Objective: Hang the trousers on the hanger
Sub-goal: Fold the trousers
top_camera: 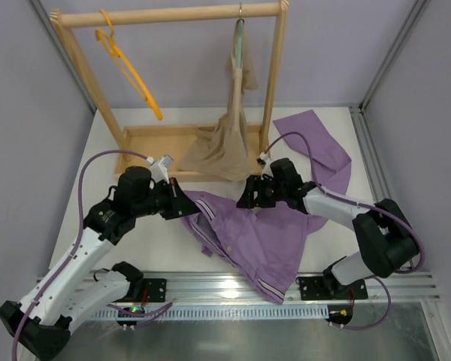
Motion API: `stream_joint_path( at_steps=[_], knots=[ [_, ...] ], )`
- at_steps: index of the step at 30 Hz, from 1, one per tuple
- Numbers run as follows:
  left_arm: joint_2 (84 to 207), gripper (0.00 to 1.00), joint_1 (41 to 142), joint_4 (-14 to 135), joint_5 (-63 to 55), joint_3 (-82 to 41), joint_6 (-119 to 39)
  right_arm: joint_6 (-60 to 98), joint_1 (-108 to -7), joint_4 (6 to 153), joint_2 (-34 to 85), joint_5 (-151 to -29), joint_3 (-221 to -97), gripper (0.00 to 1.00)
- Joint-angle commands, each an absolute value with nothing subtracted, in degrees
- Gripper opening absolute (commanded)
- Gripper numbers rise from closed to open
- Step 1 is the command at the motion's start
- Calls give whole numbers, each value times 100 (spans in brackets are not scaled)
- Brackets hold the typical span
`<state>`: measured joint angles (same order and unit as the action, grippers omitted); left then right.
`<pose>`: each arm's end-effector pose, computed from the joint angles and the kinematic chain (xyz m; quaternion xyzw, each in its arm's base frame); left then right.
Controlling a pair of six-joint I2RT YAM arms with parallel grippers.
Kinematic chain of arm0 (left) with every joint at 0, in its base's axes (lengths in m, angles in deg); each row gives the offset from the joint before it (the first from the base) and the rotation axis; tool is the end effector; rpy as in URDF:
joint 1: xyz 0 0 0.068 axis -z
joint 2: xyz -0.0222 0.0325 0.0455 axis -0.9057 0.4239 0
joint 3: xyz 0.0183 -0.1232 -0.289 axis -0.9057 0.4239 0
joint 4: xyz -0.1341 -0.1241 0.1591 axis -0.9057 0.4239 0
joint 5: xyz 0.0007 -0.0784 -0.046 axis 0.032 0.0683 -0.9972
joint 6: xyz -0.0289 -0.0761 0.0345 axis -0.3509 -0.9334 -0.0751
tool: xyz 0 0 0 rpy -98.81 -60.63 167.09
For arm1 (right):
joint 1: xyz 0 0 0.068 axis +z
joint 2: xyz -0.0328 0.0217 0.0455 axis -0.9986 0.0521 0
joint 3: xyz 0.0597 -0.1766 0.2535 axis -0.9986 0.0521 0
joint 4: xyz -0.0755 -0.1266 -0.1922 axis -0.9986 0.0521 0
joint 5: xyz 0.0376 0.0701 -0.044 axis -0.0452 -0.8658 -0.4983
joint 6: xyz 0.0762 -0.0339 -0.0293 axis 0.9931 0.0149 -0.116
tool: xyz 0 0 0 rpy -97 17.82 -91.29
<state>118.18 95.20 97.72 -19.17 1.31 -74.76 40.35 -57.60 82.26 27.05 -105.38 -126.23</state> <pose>0.1212 -0.1071 0.3312 -0.0207 0.8650 -0.4305 0.2568 0.2446 0.1732 0.2199 -0.0891 0.8983 0.3483 0.2527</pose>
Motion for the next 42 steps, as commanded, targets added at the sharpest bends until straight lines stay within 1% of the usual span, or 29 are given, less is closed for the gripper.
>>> stream_joint_path(
  at_steps=[1,5,6,7,8,10,11,12,14,15,16,19,20,22,23,25,27,29,30,32,33,34,35,36,37,39,40,41,42],
  knots=[
    [11664,0,9498,9750,-2190,-143,-7453,3695,-5362,7295,3126,-10991,-12794,73],
    [11709,0,9498,9776,-2217,-161,-7444,3818,-5186,6997,3514,-11088,-12733,73],
    [11717,0,9498,9767,-2217,-161,-7444,3853,-5186,6917,3523,-11105,-12620,70],
    [11726,0,9498,9776,-2208,-161,-7444,3914,-5177,6864,3497,-11062,-12575,64],
    [11717,0,9498,9776,-2190,-161,-7436,3923,-5177,6899,3392,-10983,-12540,47],
    [11735,0,9498,9776,-2129,-143,-7418,3924,-5177,6995,3242,-10790,-12504,32],
    [11761,0,9498,9767,-2120,-134,-7418,3932,-5186,7196,2998,-10667,-12504,20],
    [11779,0,9498,9759,-2111,-126,-7418,3915,-5186,7381,2874,-10518,-12565,4],
    [11831,0,9498,9619,-2111,-99,-7505,3923,-5186,8115,2497,-9868,-12636,4],
    [11858,0,9498,9531,-2137,-91,-7558,3958,-5194,8416,2007,-9596,-12706,4],
    [11902,0,9498,9417,-2172,-82,-7628,4011,-5186,9081,1741,-8810,-12750,4],
    [12121,0,9507,8890,-2506,-108,-7979,4555,-5186,10419,634,-7339,-13118,4],
    [12235,0,9507,8732,-2594,-125,-8067,4722,-5194,11285,309,-6517,-13224,4],
    [12350,1,9515,8363,-2664,-169,-8357,5293,-5186,12533,-549,-5817,-13619,4],
    [12420,1,9515,8222,-2700,-187,-8463,5451,-5194,12890,-825,-5266,-13760,4],
    [12587,0,9568,7931,-2770,-301,-8639,5795,-5186,13436,-1561,-4963,-14208,4],
    [12745,1,9568,7913,-2744,-433,-8613,5822,-5186,13728,-1951,-4961,-14515,4],
    [12798,0,9577,8140,-2587,-608,-8386,5437,-5186,13248,-2250,-5337,-14508,4],
    [12842,0,9577,8280,-2438,-635,-8280,5340,-5186,13062,-2234,-5957,-14386,4],
    [12904,0,9568,8641,-2095,-627,-7885,5329,-5186,12526,-2007,-6645,-14132,6],
    [12921,0,9568,8799,-1937,-609,-7744,5434,-5186,12298,-1927,-6988,-13686,11],
    [12939,0,9568,9157,-1500,-574,-7456,5574,-5160,11730,-1831,-7697,-13386,18],
    [12939,0,9568,9291,-1287,-522,-7340,5828,-5133,11446,-1717,-7930,-13079,27],
    [12939,0,9568,9441,-1033,-356,-7260,5987,-5072,11234,-1672,-8037,-12580,42],
    [12922,0,9568,9607,-552,-276,-7207,6093,-4984,11049,-1645,-7951,-12409,47],
    [12887,1,9551,9916,-197,39,-7154,6182,-4984,10986,-1593,-7749,-12171,54],
    [12834,2,9542,9969,31,154,-7154,6148,-4984,11047,-1575,-7478,-12196,61],
    [12799,4,9542,10030,86,251,-7180,6121,-4975,11143,-1523,-7240,-12266,64],
    [12781,12,9542,10057,130,392,-7207,6043,-4983,11257,-1391,-7003,-12537,66]
  ],
)
